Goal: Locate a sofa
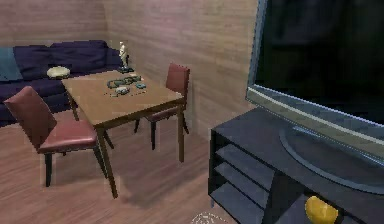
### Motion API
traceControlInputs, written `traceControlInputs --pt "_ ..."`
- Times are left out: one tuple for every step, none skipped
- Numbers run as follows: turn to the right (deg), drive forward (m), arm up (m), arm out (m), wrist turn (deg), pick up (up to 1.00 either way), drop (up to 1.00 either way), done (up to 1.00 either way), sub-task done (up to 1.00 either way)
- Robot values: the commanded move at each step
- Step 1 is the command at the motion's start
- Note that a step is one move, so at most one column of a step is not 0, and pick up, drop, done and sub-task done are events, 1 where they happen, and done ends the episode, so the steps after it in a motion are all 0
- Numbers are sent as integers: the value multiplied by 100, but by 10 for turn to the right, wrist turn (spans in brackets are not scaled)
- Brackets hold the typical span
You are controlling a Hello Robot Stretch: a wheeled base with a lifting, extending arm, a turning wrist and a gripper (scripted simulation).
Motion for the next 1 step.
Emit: traceControlInputs --pt "0 20 0 0 0 0 0 0 0"
